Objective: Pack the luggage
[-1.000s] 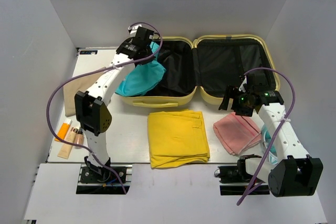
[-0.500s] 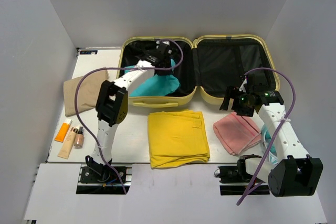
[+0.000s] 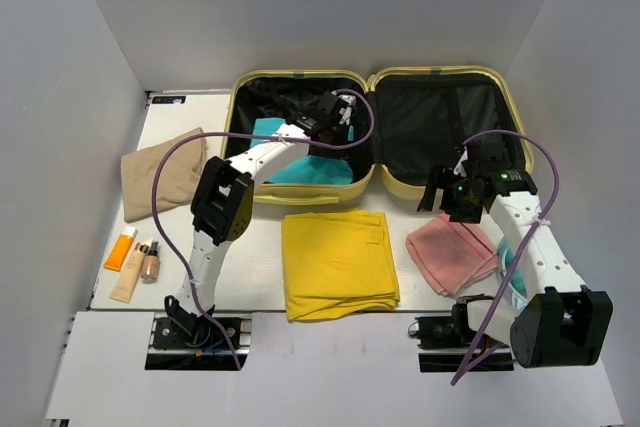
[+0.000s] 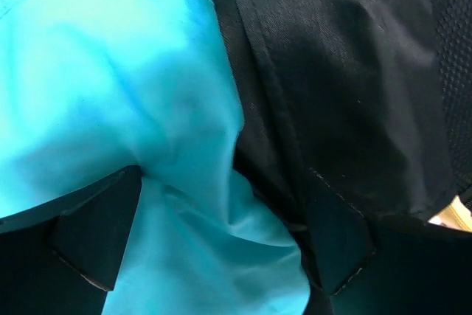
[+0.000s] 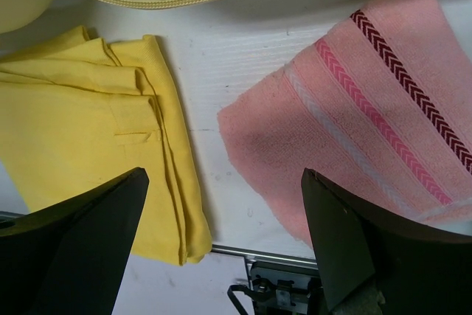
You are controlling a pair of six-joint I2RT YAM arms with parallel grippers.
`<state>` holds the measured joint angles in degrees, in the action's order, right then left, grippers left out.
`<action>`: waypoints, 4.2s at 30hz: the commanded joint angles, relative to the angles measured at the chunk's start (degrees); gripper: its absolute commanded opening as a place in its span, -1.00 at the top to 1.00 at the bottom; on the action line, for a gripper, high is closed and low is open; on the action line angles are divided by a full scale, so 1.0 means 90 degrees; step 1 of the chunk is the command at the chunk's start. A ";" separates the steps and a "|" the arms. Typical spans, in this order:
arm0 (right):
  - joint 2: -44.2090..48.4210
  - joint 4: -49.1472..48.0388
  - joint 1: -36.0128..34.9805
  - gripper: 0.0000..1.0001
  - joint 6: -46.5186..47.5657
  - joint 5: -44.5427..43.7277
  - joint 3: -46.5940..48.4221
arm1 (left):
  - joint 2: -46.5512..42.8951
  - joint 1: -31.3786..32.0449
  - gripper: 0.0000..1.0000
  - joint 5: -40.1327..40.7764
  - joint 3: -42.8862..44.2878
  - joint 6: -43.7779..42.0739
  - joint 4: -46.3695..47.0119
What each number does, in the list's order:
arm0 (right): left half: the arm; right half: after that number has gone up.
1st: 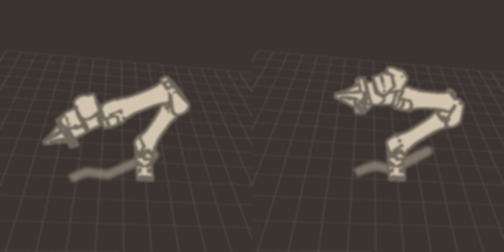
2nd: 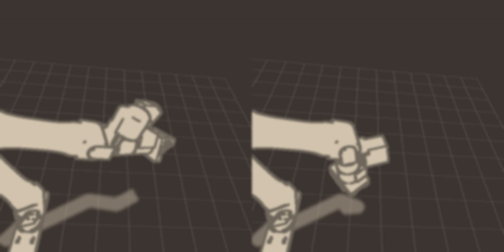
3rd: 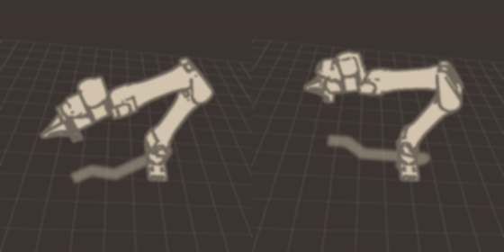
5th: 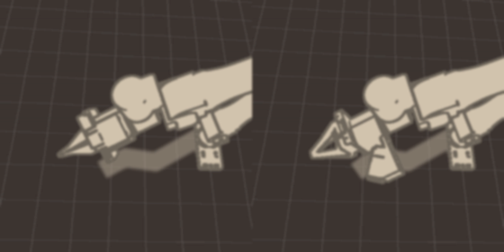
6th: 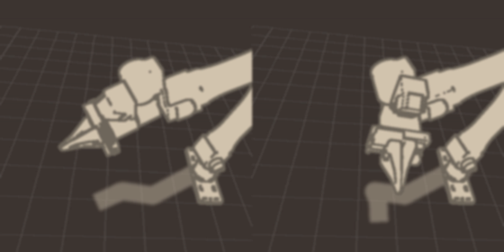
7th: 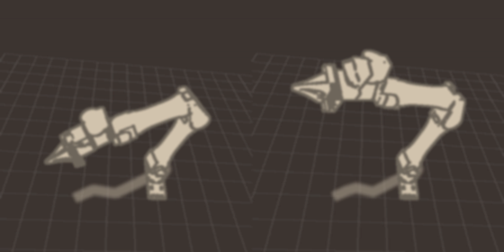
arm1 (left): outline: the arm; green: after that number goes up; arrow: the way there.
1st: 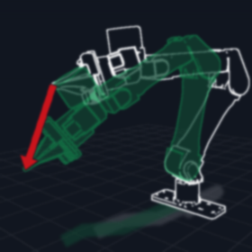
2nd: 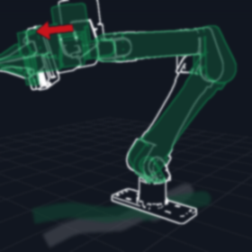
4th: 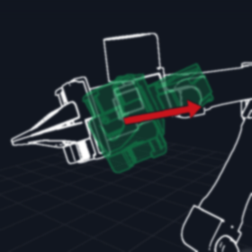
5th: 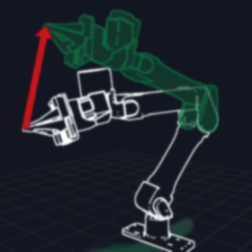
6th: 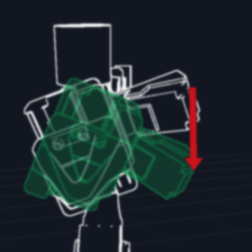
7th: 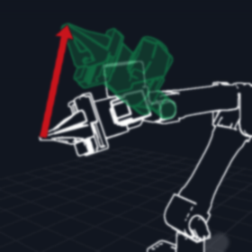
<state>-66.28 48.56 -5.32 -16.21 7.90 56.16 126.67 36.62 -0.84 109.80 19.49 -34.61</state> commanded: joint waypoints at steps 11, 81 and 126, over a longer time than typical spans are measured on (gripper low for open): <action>-0.0594 -0.0297 -0.0131 -0.81 0.0433 0.1659 0.1307 | -0.1955 -0.0970 -0.92 0.1392 -0.0227 0.0382 -0.0938; 0.1144 -0.0970 -0.3100 -0.81 -0.0416 -0.0361 -0.1669 | -0.6614 0.2767 -1.00 0.3189 -0.7540 0.3948 -0.0847; 0.0849 -0.3082 -0.3813 -0.17 -0.0905 -0.1042 -0.3214 | -0.6331 0.3010 1.00 0.1753 -0.6264 0.1079 0.0694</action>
<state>-61.89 18.85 -39.35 -25.61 1.78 26.70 69.73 61.12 15.05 46.26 36.91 -25.36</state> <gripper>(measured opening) 0.560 0.317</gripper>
